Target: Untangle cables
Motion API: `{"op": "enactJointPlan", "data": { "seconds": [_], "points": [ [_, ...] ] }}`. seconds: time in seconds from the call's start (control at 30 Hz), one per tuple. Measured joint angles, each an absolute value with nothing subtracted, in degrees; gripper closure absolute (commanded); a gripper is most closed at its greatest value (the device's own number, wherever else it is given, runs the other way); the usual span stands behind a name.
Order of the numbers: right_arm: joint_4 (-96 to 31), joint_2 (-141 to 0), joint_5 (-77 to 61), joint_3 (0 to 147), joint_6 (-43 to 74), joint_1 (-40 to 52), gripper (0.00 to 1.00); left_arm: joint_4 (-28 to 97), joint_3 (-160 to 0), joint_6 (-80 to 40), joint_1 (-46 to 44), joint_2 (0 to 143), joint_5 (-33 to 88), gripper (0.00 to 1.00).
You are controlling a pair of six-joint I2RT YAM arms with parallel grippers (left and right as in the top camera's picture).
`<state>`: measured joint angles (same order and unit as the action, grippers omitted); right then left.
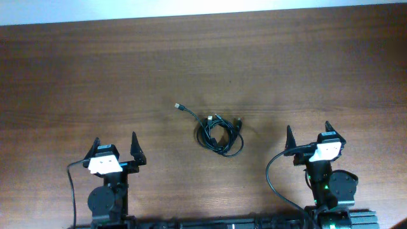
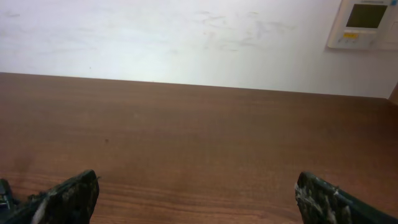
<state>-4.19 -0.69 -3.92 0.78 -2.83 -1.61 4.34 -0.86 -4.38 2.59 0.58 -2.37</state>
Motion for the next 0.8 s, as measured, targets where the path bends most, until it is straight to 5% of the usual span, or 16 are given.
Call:
{"op": "enactJointPlan", "data": {
  "seconds": [0.8],
  "points": [
    [-4.2, -0.7, -3.9, 0.8, -2.8, -1.6, 0.01, 7.4, -2.7, -4.4, 2.6, 1.1, 2.5, 0.01]
  ]
}}
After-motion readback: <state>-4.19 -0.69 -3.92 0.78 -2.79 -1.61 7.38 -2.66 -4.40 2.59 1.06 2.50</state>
